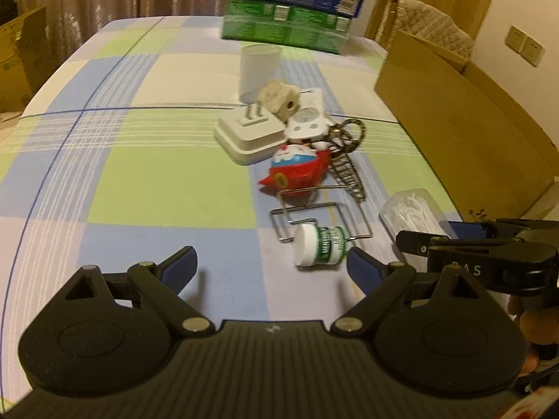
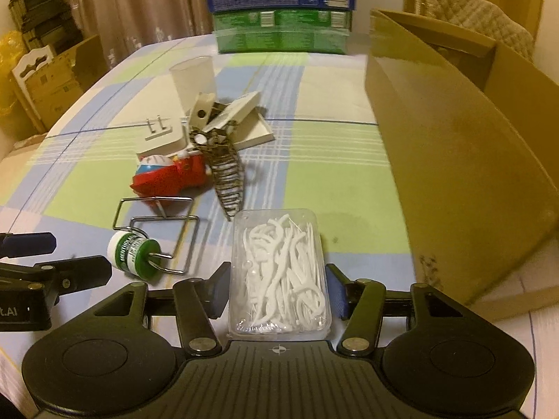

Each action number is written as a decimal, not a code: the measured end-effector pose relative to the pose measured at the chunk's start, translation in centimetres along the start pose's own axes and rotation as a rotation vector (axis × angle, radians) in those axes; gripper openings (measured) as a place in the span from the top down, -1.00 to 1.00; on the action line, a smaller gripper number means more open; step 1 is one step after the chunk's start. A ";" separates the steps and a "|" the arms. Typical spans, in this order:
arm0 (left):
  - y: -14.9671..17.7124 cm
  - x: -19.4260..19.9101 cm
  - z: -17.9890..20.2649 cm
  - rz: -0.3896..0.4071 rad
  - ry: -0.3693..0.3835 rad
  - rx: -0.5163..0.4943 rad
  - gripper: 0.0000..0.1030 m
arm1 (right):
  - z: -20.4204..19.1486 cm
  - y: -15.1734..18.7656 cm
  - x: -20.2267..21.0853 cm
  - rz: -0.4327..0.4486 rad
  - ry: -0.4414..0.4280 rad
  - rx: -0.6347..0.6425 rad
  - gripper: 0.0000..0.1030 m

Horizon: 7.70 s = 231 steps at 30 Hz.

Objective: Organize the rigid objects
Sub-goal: 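Grasp the green lip balm tube with the left tool while the right tool grasps the floss box, then carry lip balm and floss box into the cardboard box and release both, then move both tools back toward the remaining objects, then grasp the red Doraemon figure with the left tool while the right tool grasps the wire rack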

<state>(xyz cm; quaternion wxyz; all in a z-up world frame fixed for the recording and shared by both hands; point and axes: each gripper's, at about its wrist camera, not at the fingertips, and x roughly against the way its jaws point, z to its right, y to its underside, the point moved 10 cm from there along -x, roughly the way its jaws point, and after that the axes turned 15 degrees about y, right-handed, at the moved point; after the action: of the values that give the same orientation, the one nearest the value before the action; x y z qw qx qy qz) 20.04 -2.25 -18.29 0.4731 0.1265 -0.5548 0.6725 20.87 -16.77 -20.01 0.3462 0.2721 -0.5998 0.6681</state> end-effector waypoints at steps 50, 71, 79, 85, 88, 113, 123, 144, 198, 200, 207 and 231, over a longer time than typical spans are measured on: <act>0.6 0.3 4.3 -0.030 -0.008 -0.167 0.48 | 1.3 2.3 4.7 0.006 -0.017 -0.036 -0.01; -11.1 2.9 19.1 0.138 0.194 -0.294 0.48 | 14.4 -9.0 13.2 0.259 0.131 -0.168 -0.02; -11.8 -2.9 25.7 0.078 0.292 -0.365 0.48 | 22.6 -8.1 10.4 0.188 0.205 -0.261 -0.02; -10.6 -5.8 26.8 0.017 0.283 -0.412 0.48 | 24.7 -7.7 8.9 0.171 0.196 -0.293 -0.02; -10.3 -6.4 26.8 0.003 0.285 -0.426 0.48 | 24.9 -7.8 8.5 0.169 0.199 -0.296 -0.02; -10.4 -0.2 18.3 0.102 0.178 -0.245 0.37 | 23.5 -8.3 6.6 0.154 0.195 -0.240 -0.02; -9.2 3.1 11.8 0.130 0.071 -0.165 0.37 | 21.7 -9.8 10.6 0.239 0.157 -0.280 -0.05; -5.9 9.6 0.8 0.159 -0.099 -0.049 0.24 | 2.7 -6.2 13.8 0.256 -0.090 -0.029 -0.14; -5.6 1.8 -8.3 0.112 -0.075 -0.023 -0.04 | -10.3 -3.4 -0.8 0.112 -0.047 0.005 -0.28; -5.6 1.7 -8.1 0.111 -0.069 -0.026 -0.04 | -10.0 -3.3 -0.5 0.114 -0.046 0.008 -0.28; -5.2 0.7 -6.7 0.091 -0.042 -0.077 -0.05 | -6.8 -3.2 0.7 0.129 -0.014 -0.029 -0.28; -5.4 -7.4 0.3 -0.003 0.075 -0.476 -0.20 | 0.7 -2.5 0.8 0.105 0.041 -0.126 -0.28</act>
<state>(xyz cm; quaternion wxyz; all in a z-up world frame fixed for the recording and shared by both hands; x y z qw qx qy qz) 28.02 -6.54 -19.96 0.5108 -0.0125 -0.6796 0.5264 22.35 -17.22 -17.74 0.3394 0.2044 -0.6468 0.6517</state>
